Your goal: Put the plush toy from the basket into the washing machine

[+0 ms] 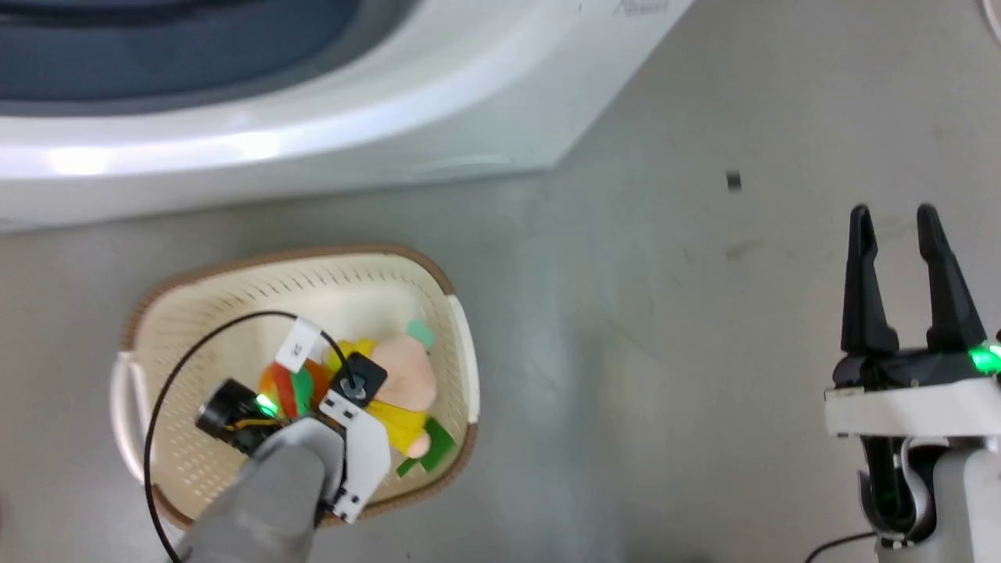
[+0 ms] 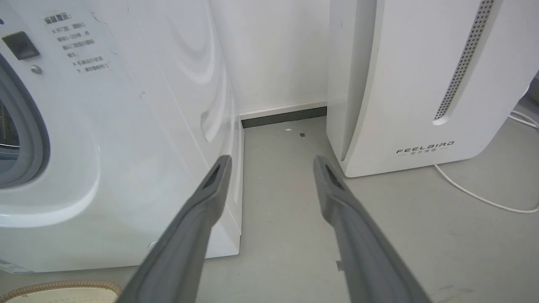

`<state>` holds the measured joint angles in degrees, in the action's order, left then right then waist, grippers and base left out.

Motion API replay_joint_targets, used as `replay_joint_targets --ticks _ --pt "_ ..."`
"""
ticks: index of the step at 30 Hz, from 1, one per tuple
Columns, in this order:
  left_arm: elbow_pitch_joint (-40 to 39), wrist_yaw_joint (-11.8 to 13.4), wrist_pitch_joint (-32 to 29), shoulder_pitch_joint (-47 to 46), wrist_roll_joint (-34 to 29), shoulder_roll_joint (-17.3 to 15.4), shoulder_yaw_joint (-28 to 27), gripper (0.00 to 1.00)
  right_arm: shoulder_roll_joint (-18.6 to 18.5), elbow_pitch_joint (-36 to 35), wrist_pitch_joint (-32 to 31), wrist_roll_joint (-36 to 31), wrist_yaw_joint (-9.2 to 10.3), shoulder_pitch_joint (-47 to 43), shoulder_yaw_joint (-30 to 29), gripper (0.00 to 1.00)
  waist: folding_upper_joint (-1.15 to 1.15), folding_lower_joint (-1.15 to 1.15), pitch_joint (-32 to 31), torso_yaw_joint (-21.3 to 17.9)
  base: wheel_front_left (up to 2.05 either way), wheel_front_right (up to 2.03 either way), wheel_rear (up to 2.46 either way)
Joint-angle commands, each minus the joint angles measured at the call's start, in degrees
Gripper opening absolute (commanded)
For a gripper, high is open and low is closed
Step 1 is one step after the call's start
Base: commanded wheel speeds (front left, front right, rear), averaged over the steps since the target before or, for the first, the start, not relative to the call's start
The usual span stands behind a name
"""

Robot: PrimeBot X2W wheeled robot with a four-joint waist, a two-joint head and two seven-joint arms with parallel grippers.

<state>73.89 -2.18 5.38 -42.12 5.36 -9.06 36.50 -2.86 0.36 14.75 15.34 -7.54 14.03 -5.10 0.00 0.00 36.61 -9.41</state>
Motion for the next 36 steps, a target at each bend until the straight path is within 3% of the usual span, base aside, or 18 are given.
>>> replay_joint_targets --ticks 1,9,18,28,36 --pt "0.06 -0.37 1.48 1.4 0.88 0.71 -0.33 0.0 -0.01 0.23 0.25 -0.83 0.05 -1.25 -0.24 1.0 0.0 0.0 -5.51 2.83 0.0 0.0 0.0" --pt "0.07 -1.61 6.25 6.5 3.25 3.71 -0.48 0.0 -0.01 0.81 0.25 -2.99 0.05 -5.92 -0.46 1.0 0.0 0.0 -14.46 7.12 0.0 0.0 0.0" --pt "-3.75 -0.39 9.52 12.77 6.13 5.58 -1.39 0.0 -0.01 1.05 0.25 -4.23 0.05 -11.01 -0.54 1.0 0.0 0.0 -23.17 10.48 0.0 0.0 0.0" --pt "-21.33 3.67 9.61 20.4 7.47 3.85 -5.51 0.0 -0.01 0.7 0.25 -4.36 0.05 -14.68 -0.8 1.0 0.0 0.0 -28.61 12.03 0.0 0.0 0.0" --pt "-37.28 6.53 9.61 24.18 6.38 1.92 -10.64 0.0 -0.01 -0.64 0.25 -4.58 0.05 -15.66 -0.62 1.0 0.0 0.0 -29.55 12.45 0.0 0.0 0.0"
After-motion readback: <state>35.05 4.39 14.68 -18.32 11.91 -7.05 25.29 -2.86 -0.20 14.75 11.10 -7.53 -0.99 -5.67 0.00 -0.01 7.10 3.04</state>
